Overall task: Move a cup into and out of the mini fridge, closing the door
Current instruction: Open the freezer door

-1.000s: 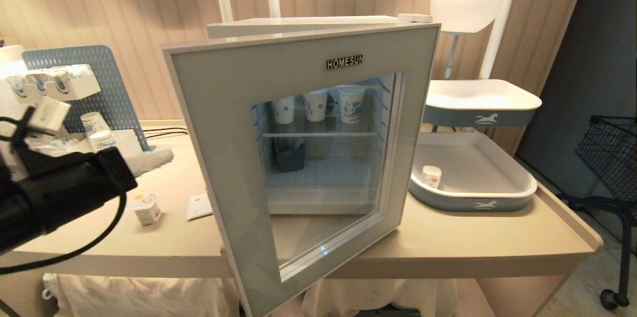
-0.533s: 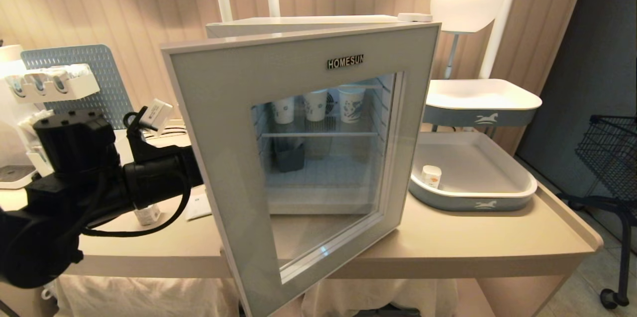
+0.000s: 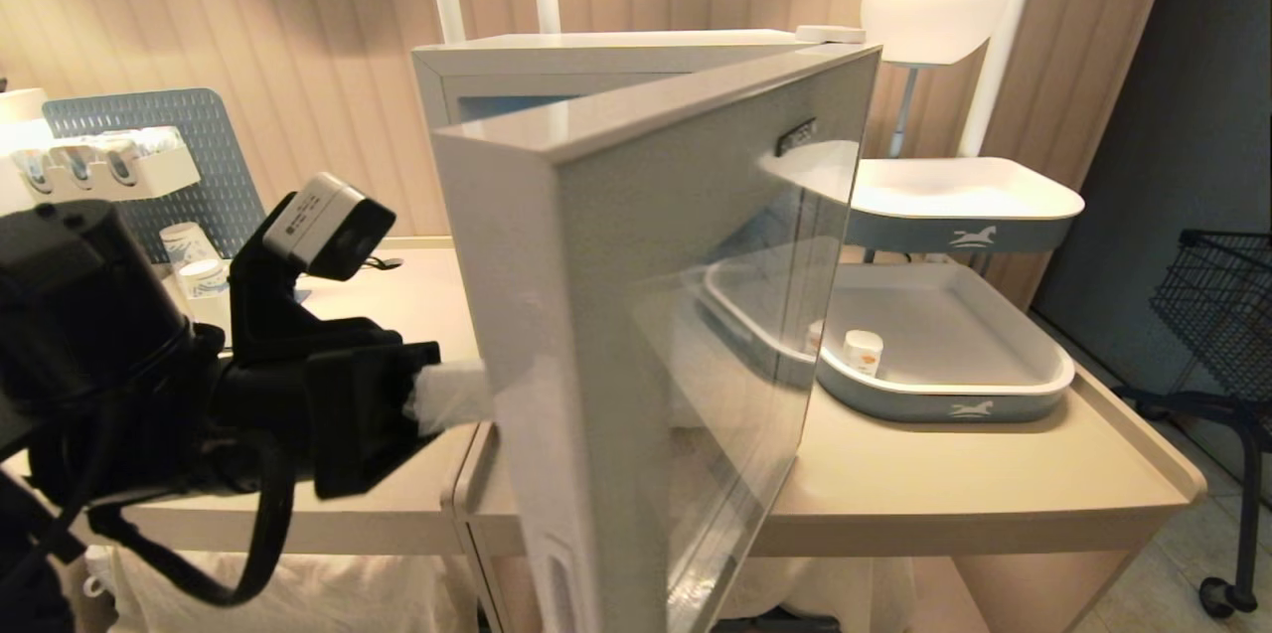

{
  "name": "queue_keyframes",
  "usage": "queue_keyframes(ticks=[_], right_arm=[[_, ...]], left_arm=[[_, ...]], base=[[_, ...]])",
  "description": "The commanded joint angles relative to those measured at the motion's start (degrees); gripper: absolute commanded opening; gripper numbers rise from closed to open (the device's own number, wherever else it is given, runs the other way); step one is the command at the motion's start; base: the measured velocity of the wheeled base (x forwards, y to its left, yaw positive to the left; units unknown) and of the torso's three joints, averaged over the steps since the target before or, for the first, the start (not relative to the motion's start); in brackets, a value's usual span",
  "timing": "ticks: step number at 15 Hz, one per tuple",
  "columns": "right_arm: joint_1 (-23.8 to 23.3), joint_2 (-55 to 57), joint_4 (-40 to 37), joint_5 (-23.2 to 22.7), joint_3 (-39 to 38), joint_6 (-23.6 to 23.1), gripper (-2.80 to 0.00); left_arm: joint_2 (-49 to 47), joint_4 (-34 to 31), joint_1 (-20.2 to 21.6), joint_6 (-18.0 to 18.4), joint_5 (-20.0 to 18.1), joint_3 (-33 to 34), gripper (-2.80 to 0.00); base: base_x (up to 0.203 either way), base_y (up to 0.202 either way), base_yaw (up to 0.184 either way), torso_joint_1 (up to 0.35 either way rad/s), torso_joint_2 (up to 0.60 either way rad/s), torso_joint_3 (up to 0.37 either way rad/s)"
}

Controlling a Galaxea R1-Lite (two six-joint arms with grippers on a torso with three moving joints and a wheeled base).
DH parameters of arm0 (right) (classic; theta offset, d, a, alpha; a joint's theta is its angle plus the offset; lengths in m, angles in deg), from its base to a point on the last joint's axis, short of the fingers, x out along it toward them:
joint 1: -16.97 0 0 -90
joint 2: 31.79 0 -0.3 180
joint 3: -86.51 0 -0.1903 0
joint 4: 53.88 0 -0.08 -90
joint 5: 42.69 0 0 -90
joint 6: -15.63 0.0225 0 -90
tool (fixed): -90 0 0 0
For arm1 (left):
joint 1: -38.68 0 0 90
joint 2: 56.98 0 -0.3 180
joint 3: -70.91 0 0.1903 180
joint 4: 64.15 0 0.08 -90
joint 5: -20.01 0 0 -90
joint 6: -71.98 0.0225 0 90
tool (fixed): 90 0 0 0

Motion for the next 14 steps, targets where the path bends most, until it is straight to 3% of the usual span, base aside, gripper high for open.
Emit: queue_keyframes(ticks=[1, 3, 5, 7, 8, 10, 12, 14], right_arm=[[-0.01, 0.08, 0.02, 0.0, 0.0, 0.0, -2.8], [-0.01, 0.04, 0.01, 0.0, 0.0, 0.04, -2.8], [-0.01, 0.08, 0.07, 0.0, 0.0, 0.0, -2.8], [0.05, -0.01, 0.01, 0.0, 0.0, 0.0, -2.8], [0.06, 0.08, 0.06, 0.0, 0.0, 0.0, -2.8], [0.07, 0.08, 0.03, 0.0, 0.0, 0.0, -2.8], [0.07, 0.08, 0.01, 0.0, 0.0, 0.0, -2.8], [0.05, 0.05, 0.07, 0.0, 0.0, 0.0, -2.8]], left_arm=[[2.94, 0.03, -8.51, -0.57, -0.67, -0.53, -2.8], [-0.42, -2.7, -15.34, -0.61, -1.02, -5.09, -2.8], [-5.77, -8.24, -19.47, 0.26, -1.13, -13.49, -2.8], [-8.27, -16.0, -20.54, 5.25, 0.82, -17.78, -2.8], [-7.03, -17.4, -18.31, 6.02, 3.38, -18.09, -2.8], [-2.65, -24.85, -8.19, 6.4, 9.44, -20.78, -2.8], [5.54, -47.0, 1.9, 6.9, 18.79, -29.72, -2.8], [15.95, -60.11, 7.69, 8.74, 29.12, -37.32, -2.8]], base=[[0.0, 0.0, 0.0, 0.0, 0.0, 0.0], [0.0, 0.0, 0.0, 0.0, 0.0, 0.0], [0.0, 0.0, 0.0, 0.0, 0.0, 0.0], [0.0, 0.0, 0.0, 0.0, 0.0, 0.0], [0.0, 0.0, 0.0, 0.0, 0.0, 0.0], [0.0, 0.0, 0.0, 0.0, 0.0, 0.0], [0.0, 0.0, 0.0, 0.0, 0.0, 0.0], [0.0, 0.0, 0.0, 0.0, 0.0, 0.0]])
